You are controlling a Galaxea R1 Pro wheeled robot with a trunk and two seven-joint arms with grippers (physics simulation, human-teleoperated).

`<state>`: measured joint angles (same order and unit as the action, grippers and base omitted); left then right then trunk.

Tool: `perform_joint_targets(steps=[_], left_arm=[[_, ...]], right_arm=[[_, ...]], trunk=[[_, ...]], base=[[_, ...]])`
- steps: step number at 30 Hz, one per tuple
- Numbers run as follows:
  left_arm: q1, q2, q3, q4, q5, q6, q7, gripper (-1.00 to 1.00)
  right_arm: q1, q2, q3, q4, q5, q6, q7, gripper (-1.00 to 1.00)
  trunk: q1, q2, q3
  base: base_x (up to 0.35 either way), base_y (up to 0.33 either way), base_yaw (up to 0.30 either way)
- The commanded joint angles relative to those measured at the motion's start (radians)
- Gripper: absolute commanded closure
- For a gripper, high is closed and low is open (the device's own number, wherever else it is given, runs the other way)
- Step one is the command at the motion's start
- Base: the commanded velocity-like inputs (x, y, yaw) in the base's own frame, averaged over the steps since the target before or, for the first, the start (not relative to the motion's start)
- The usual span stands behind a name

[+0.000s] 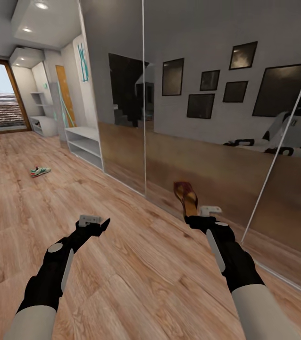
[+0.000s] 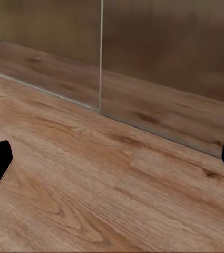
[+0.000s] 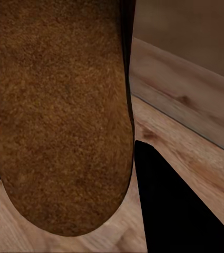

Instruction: Pick up the two gym shoes and the two sandals from the corridor floor and place them onto the hallstand (shoe rack) in the corridor, making sure they are on the rack and not on the floor. Arrange them so the two gym shoes are next to each other and the two sandals are next to each other.

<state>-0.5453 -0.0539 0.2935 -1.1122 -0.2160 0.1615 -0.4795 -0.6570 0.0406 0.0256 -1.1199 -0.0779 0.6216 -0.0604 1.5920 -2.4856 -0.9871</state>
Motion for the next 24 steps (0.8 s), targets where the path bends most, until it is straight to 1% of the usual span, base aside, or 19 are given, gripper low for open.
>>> perform_joint_targets(steps=[1,2,3,4,8,13,24], left_arm=[[-0.001,-0.001,0.004,-0.001,0.006,0.005,-0.008,-1.00],[-0.001,-0.001,0.004,-0.001,0.011,0.005,-0.008,-1.00],[-0.001,-0.001,0.004,-0.001,0.033,0.005,-0.008,-1.00],[-0.001,-0.001,0.004,-0.001,0.042,0.005,-0.008,-1.00],[0.000,-0.001,0.004,-0.001,0.055,0.004,-0.008,-1.00],[-0.001,-0.001,0.004,-0.001,0.058,0.005,-0.008,-1.00],[0.001,-0.001,0.004,-0.001,0.059,0.005,-0.008,-1.00]], right_arm=[[0.000,0.000,0.001,-0.001,-0.011,0.005,-0.009,1.00],[-0.001,0.000,0.002,-0.001,-0.010,0.005,-0.009,1.00],[0.000,0.001,0.002,-0.001,-0.010,0.005,-0.009,1.00],[-0.001,0.001,0.002,-0.001,-0.010,0.005,-0.009,1.00],[0.000,0.001,0.002,-0.001,-0.010,0.005,-0.009,1.00],[-0.001,0.001,0.002,-0.001,-0.010,0.005,-0.009,1.00],[-0.001,0.001,0.002,-0.001,-0.010,0.005,-0.009,1.00]], trunk=[[0.000,0.000,0.001],[0.000,0.000,0.002],[0.000,0.000,0.004],[0.000,0.000,0.005],[0.000,0.000,0.007],[0.000,0.000,0.008],[0.000,0.000,0.008]], base=[[0.255,0.221,0.000],[0.251,0.224,0.000],[0.241,0.232,0.000],[0.239,0.234,0.000],[0.237,0.236,0.000],[0.235,0.238,0.154],[0.236,0.237,0.281]])
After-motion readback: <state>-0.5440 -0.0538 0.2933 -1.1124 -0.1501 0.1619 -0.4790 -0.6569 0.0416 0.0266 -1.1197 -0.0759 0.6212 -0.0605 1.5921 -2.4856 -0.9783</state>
